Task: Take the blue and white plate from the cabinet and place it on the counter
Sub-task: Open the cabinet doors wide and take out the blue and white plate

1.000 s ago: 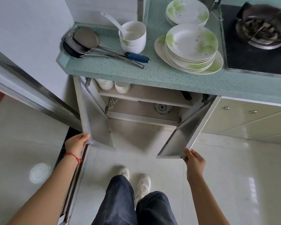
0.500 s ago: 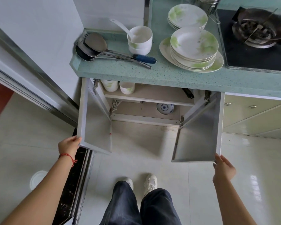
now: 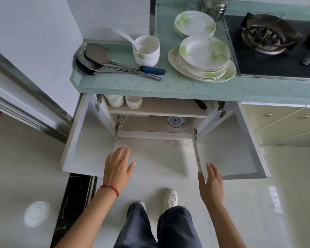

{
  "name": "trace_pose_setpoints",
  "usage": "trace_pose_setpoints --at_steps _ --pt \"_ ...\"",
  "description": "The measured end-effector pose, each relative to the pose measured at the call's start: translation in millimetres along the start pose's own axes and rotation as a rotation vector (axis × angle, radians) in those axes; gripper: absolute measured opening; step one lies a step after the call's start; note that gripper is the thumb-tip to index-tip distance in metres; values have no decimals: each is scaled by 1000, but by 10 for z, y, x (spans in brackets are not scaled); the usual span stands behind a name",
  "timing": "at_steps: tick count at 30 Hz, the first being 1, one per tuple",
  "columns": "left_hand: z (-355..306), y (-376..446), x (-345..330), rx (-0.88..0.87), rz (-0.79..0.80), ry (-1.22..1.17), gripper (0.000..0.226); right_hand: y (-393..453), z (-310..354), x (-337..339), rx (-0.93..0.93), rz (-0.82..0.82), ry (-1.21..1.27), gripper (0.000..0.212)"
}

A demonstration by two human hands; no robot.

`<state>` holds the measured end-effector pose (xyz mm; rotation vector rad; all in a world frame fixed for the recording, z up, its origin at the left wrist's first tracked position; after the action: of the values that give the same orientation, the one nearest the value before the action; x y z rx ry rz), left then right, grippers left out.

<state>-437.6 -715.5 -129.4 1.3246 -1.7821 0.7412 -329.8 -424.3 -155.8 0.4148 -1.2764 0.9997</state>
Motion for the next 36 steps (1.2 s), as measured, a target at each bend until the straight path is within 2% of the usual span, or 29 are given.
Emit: trace_pose_setpoints --at_steps 4,17,28,36 --pt "-276 197 -254 -57 54 46 49 280 104 -90 132 66 -105 48" --pt "-349 1048 -1562 -45 225 117 49 1604 -327 -791 209 160 -217 47" --pt "384 1994 -3070 -129 298 147 50 2722 -524 -2123 178 99 -159 46" --pt "1099 2715 -4177 -186 267 91 48 3721 -676 -3188 283 11 -198 44"
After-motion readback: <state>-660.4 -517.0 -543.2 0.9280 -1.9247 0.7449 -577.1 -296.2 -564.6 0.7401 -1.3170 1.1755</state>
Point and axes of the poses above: each hand's wrist, its own y-axis towards the middle knuckle, its own x-axis out of the back of the hand, z = x × y, the point moved 7 cm from there along y, towards the middle knuckle, and after that the axes turned 13 degrees about -y, right-handed, at the moved point
